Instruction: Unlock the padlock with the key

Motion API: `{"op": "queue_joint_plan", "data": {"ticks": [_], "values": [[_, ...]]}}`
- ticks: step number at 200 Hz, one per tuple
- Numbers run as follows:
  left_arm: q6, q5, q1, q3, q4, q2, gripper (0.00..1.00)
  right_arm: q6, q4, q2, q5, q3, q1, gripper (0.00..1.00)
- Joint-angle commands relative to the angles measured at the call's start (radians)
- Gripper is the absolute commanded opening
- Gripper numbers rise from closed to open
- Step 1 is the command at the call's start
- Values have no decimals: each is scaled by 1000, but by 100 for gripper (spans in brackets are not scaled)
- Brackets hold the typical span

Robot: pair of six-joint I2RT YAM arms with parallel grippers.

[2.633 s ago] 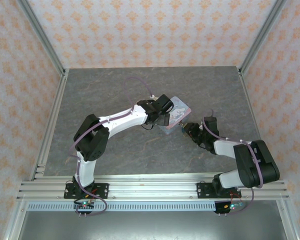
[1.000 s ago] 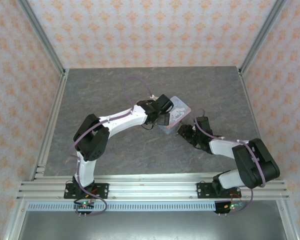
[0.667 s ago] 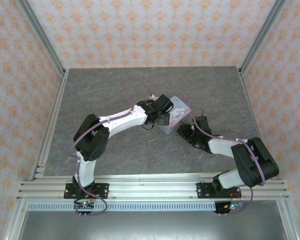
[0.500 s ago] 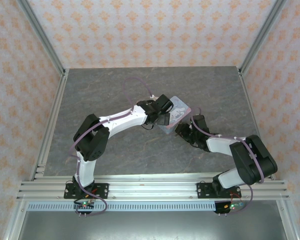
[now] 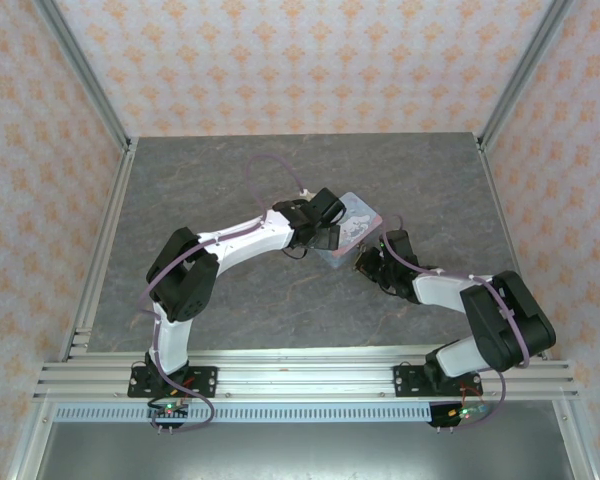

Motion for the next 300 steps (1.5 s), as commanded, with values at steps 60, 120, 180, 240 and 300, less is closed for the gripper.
{"op": "queue_joint_plan", "data": {"ticks": [60, 120, 180, 240, 300], "values": [[-16, 8, 14, -65, -4, 38, 94, 38, 1, -37, 45, -23, 3, 0], [-19, 31, 14, -84, 21, 38, 93, 126, 77, -37, 62, -28, 3, 0], [-14, 44, 14, -98, 27, 39, 94, 189, 94, -14, 121, -3, 3, 0], [-8, 56, 14, -106, 26, 52, 93, 232, 107, 35, 165, 34, 3, 0], [-6, 63, 14, -103, 14, 70, 92, 207, 60, 60, 228, 93, -14, 0]]}}
